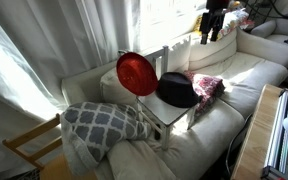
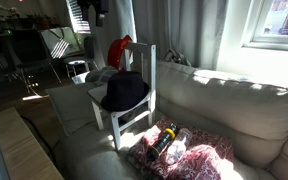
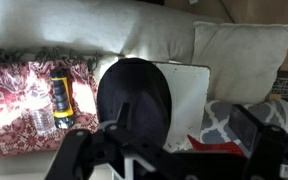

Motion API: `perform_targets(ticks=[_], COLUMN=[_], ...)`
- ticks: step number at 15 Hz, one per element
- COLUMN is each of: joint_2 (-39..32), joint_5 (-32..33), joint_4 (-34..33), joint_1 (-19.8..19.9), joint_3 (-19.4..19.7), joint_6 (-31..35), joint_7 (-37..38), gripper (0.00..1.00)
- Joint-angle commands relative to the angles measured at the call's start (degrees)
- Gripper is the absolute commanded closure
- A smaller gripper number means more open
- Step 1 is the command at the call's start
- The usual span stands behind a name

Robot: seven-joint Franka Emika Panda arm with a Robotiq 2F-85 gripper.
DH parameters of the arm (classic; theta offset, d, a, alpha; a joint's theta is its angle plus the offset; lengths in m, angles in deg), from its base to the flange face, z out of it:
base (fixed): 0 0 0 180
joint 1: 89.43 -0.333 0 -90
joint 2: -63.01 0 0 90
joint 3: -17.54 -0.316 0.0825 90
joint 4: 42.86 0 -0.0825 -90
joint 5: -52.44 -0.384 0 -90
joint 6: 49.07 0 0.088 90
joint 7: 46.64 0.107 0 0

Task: Hang the black hat on the backrest of the wooden chair then put the orange hat on the seat

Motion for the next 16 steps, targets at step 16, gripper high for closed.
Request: perform_targets(ticks=[16], joint_2=[-18.7], joint_5=[10.0], joint_4=[3.9], joint_1=[-2.3], joint_3=[-3.1], joint_6=[28.0], joint_7=[4.4], gripper=[0.00])
